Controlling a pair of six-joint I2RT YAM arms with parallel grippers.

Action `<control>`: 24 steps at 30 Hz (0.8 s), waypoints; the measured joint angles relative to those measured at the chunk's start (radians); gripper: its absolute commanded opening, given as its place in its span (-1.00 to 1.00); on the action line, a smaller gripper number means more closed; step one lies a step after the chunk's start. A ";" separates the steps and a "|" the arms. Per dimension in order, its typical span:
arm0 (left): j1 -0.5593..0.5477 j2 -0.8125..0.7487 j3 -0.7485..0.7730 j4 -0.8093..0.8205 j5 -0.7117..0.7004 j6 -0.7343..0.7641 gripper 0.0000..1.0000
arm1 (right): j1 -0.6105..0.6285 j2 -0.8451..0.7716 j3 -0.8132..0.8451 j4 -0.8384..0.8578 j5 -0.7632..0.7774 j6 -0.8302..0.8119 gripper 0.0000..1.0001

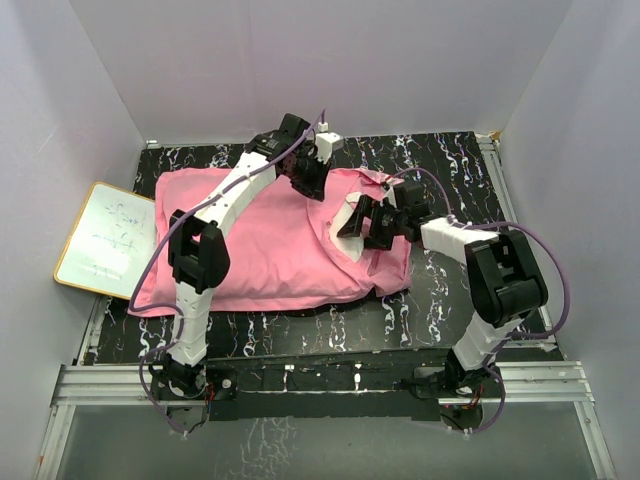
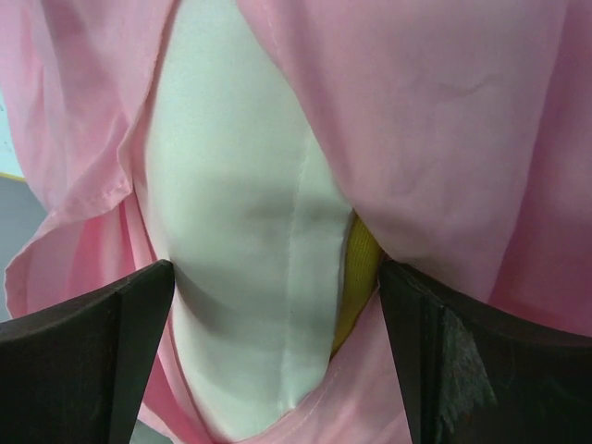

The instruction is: Remove the pillowcase from the pillow

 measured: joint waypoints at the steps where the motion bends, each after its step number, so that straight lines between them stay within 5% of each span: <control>1: 0.000 -0.003 -0.011 0.002 0.002 0.003 -0.28 | 0.002 0.009 0.000 0.012 -0.010 0.004 0.94; 4: 0.000 -0.010 -0.060 0.001 0.003 0.015 0.03 | 0.010 0.037 0.015 0.029 -0.030 0.017 0.87; 9: 0.000 -0.010 -0.140 -0.022 0.003 0.019 0.01 | 0.038 0.073 0.061 0.036 -0.014 0.016 0.69; 11: 0.000 -0.010 -0.168 -0.022 0.001 0.024 -0.20 | 0.055 0.079 0.078 0.022 0.010 0.004 0.68; 15: 0.003 -0.024 -0.238 0.003 0.000 0.029 -0.93 | 0.093 0.079 0.107 -0.007 0.060 -0.020 0.66; 18: 0.005 -0.043 -0.290 0.032 -0.003 0.035 -1.00 | 0.113 0.079 0.129 -0.031 0.082 -0.031 0.64; 24: 0.021 -0.075 -0.287 0.040 -0.003 0.043 -1.00 | 0.115 0.135 0.154 -0.007 0.084 -0.031 -0.49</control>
